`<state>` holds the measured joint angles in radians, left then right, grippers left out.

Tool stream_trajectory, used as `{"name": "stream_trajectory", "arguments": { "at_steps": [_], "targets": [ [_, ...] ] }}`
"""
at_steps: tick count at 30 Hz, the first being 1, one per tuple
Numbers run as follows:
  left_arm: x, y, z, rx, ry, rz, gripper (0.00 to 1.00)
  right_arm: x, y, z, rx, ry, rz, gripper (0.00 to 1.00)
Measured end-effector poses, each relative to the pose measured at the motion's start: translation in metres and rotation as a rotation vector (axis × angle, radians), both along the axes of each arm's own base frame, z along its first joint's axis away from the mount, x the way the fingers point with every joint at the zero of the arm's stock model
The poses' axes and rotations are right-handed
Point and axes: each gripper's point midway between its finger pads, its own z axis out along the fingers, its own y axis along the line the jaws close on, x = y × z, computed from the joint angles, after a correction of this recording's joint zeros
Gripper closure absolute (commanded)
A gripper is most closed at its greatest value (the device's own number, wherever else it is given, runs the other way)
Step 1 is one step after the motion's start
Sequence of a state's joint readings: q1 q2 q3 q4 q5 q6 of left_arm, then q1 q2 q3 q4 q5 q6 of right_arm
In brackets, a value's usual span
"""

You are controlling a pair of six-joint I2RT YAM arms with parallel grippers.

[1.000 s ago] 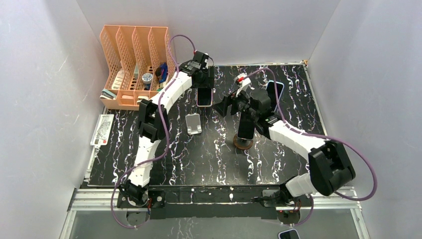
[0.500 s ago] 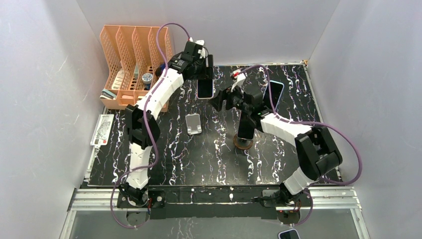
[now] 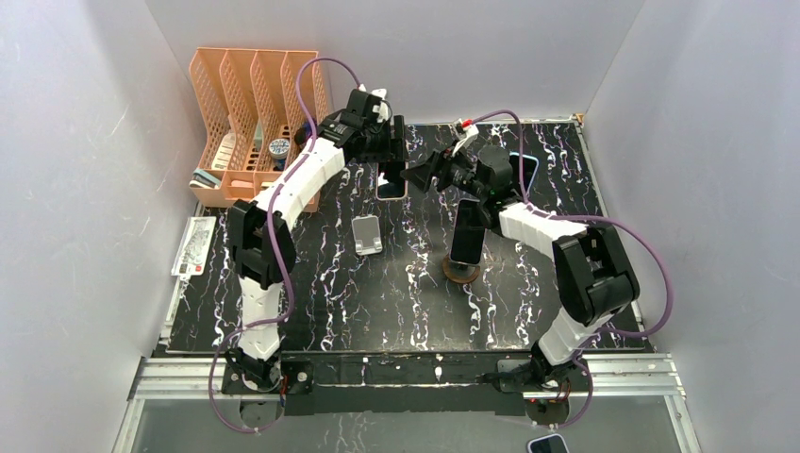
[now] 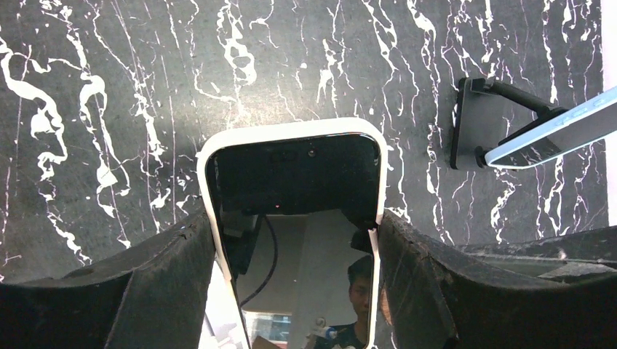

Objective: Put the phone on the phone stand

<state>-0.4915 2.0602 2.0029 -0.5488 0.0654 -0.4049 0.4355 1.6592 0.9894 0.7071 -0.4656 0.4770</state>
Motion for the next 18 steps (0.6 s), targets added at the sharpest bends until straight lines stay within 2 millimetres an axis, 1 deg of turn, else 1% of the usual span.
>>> {"name": "stream_trajectory", "arguments": {
  "at_steps": [3, 8, 15, 18],
  "targets": [
    [0.000, -0.002, 0.000, -0.007, -0.001, -0.003, 1.00, -0.002, 0.007, 0.003, 0.015, 0.007, 0.037, 0.20],
    [0.003, -0.003, 0.010, -0.027, -0.031, 0.000, 1.00, -0.002, 0.010, 0.001, 0.013, 0.024, 0.051, 0.20],
    [0.002, -0.001, 0.036, -0.052, -0.083, 0.005, 1.00, -0.002, 0.010, -0.001, 0.006, 0.036, 0.051, 0.20],
    [0.001, -0.002, 0.045, -0.068, -0.098, 0.008, 1.00, -0.002, 0.010, 0.000, 0.005, 0.039, 0.053, 0.22]
  ]
}}
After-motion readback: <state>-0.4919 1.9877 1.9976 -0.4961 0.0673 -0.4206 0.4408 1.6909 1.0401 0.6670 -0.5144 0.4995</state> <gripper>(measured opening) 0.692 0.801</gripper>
